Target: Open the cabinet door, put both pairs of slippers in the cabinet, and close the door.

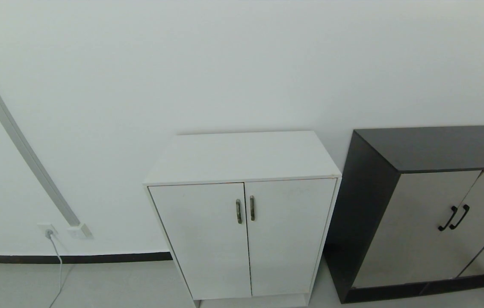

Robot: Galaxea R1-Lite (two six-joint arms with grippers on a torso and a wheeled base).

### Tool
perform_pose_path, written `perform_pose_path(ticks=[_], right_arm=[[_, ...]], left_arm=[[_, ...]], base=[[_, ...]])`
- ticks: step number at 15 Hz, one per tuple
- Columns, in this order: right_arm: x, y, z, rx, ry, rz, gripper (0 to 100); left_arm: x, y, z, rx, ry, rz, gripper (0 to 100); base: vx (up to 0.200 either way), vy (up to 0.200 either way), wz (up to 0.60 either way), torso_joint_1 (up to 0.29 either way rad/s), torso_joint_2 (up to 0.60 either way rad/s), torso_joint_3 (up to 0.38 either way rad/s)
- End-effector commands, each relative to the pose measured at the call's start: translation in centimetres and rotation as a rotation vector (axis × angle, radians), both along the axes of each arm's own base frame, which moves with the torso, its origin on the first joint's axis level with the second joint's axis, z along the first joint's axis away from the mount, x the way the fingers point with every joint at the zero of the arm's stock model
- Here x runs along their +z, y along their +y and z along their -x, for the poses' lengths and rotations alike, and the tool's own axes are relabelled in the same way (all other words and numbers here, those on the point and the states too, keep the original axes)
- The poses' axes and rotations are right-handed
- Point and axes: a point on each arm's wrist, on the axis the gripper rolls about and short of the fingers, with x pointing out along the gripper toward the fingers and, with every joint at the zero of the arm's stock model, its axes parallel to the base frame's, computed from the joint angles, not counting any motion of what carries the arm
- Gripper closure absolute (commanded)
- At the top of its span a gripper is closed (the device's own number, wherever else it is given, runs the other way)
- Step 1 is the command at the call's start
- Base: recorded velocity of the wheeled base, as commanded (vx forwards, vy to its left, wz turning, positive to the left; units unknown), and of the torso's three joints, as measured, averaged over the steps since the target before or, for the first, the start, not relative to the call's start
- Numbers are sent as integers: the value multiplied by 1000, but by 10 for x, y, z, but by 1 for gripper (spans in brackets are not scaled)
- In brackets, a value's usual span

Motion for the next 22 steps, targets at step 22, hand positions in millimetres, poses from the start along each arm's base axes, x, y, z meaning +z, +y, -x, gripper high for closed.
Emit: perform_pose_path(ticks=[22], right_arm=[[-2,-3,23,-82,-296,-131,100]], left_arm=[[0,0,0,2,1,-1,100]], base=[[0,0,0,0,0,0]])
